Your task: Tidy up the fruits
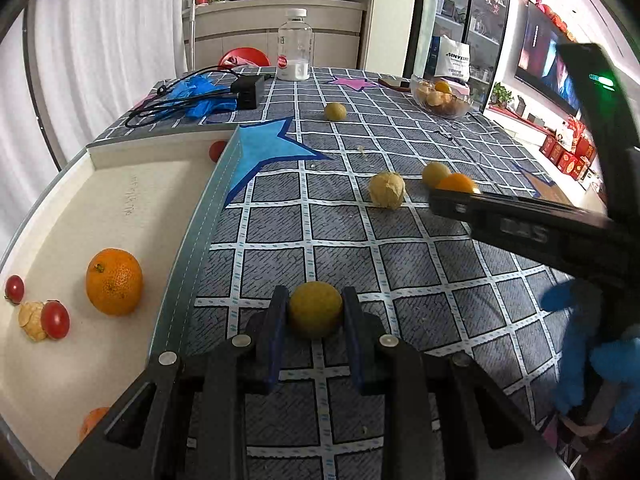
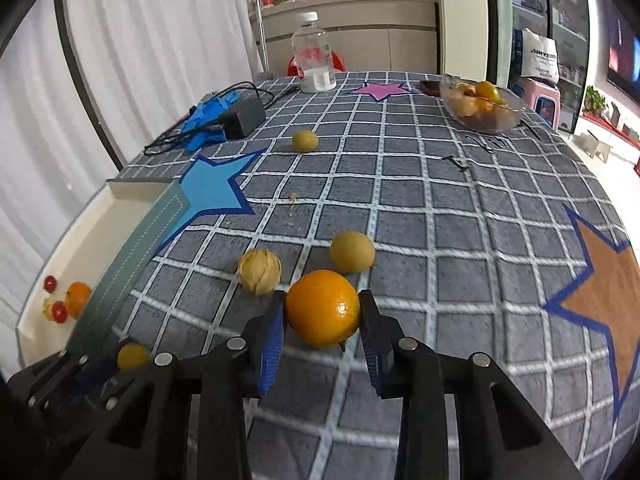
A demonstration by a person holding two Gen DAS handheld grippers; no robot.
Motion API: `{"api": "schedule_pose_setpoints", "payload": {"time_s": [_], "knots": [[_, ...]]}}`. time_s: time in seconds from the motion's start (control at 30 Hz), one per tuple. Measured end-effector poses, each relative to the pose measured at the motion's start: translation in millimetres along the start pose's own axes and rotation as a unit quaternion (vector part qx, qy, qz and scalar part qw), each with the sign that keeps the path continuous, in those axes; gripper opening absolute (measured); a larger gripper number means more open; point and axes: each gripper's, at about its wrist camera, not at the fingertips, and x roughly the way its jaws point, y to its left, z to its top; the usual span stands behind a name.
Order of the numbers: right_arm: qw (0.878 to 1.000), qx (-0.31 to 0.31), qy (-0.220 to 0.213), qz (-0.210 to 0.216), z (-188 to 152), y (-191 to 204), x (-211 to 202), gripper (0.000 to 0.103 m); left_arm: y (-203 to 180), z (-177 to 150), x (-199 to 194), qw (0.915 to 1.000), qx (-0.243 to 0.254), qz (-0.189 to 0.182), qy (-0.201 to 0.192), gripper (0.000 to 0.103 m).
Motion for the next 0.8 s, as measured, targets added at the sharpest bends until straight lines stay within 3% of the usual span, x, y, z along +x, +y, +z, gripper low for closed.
{"api": "schedule_pose_setpoints", "payload": {"time_s": [0.27,0.8], "knots": [[1.0,0.025,-0.006,0.014,-24.3,-15.3,-25.6,0.037,-0.9,-0.1,0.1,1.0,0.003,0.004,0.0,0.029],[0.995,0.083,-0.012,0.046,-47.3,-36.9,-33.2,0.037,-4.5,-1.8,-0.9,0.9999,0.011,0.01,0.0,0.029]]}}
